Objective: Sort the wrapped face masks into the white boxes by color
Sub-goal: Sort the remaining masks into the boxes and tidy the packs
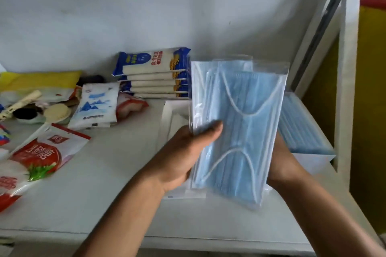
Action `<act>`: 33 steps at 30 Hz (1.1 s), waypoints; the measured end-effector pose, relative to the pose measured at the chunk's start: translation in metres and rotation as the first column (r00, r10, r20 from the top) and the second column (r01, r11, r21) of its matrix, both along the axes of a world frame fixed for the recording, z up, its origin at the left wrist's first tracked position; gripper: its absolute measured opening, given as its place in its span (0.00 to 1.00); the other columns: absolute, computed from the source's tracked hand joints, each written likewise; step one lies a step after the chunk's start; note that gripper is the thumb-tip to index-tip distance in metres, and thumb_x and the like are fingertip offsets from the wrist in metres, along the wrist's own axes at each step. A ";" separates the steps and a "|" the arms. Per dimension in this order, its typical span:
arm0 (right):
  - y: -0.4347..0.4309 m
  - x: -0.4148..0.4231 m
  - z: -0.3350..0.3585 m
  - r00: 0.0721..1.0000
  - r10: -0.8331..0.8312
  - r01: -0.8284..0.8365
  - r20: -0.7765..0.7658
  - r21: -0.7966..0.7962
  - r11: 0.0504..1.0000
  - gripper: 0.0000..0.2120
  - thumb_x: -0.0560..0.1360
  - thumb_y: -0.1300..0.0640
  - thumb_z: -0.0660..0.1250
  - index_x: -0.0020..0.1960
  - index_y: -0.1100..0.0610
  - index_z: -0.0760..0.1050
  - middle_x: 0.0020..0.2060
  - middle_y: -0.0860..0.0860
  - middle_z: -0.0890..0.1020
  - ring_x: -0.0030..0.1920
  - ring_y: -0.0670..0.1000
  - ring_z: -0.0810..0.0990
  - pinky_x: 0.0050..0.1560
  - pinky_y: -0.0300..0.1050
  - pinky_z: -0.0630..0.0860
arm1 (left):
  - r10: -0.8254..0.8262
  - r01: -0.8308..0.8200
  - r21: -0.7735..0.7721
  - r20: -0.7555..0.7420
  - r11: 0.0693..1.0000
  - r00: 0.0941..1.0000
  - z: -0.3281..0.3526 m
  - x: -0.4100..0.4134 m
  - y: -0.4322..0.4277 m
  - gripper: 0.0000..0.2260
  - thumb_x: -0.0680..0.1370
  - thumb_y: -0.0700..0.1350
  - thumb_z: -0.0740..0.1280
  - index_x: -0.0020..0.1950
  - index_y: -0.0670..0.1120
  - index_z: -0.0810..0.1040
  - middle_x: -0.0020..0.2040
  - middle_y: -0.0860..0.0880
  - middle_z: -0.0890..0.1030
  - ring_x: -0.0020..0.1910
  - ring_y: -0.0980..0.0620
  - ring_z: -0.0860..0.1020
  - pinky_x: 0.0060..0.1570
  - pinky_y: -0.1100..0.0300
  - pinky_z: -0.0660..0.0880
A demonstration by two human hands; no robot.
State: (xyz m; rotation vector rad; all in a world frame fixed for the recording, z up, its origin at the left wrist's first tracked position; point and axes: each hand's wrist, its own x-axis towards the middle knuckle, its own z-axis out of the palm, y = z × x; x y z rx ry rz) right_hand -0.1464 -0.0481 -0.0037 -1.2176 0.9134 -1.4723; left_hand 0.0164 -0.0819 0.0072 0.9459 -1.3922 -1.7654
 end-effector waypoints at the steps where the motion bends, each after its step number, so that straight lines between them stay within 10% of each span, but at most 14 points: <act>1: -0.001 0.000 0.000 1.000 -0.006 0.006 0.003 -0.009 1.000 0.14 0.66 0.43 0.76 0.49 0.46 0.86 0.47 0.49 0.87 0.50 0.49 0.86 0.50 0.46 0.82 | 0.043 -0.042 -0.028 0.019 0.999 0.999 -0.001 -0.002 -0.001 0.16 0.73 0.52 0.73 0.55 0.42 0.83 0.56 0.53 0.85 0.58 0.63 0.80 0.60 0.66 0.72; 7: -0.008 -0.004 0.007 0.954 -0.117 0.061 0.275 0.201 0.978 0.22 0.76 0.44 0.61 0.60 0.58 0.79 0.55 0.54 0.84 0.56 0.54 0.81 0.62 0.56 0.75 | 0.349 -0.324 -0.263 0.052 0.909 0.936 -0.004 0.004 -0.013 0.22 0.69 0.67 0.69 0.49 0.51 0.73 0.49 0.49 0.72 0.48 0.52 0.70 0.52 0.54 0.65; 13: -0.003 0.008 0.000 0.971 -0.021 0.020 0.238 0.005 1.000 0.22 0.70 0.63 0.73 0.64 0.62 0.76 0.58 0.62 0.83 0.59 0.62 0.82 0.57 0.56 0.79 | 0.254 -0.138 -0.461 0.200 0.877 0.946 0.001 0.004 0.001 0.29 0.75 0.64 0.63 0.32 0.39 0.63 0.29 0.47 0.58 0.30 0.51 0.59 0.32 0.55 0.58; 19: -0.002 0.004 0.002 0.978 -0.032 0.027 0.204 0.024 0.999 0.17 0.67 0.61 0.78 0.55 0.59 0.82 0.53 0.60 0.85 0.54 0.62 0.85 0.53 0.55 0.80 | 0.058 0.095 -0.417 0.340 0.904 0.939 0.011 0.012 0.002 0.29 0.78 0.64 0.62 0.26 0.45 0.64 0.23 0.53 0.56 0.24 0.53 0.56 0.28 0.61 0.57; 33: -0.001 0.007 -0.001 0.977 -0.048 0.041 0.209 0.034 0.999 0.14 0.68 0.61 0.75 0.54 0.57 0.85 0.53 0.59 0.86 0.56 0.60 0.84 0.56 0.55 0.79 | 0.171 0.106 -0.616 0.374 0.780 0.912 0.008 0.005 0.010 0.26 0.81 0.58 0.61 0.28 0.48 0.58 0.23 0.54 0.57 0.24 0.55 0.56 0.26 0.62 0.54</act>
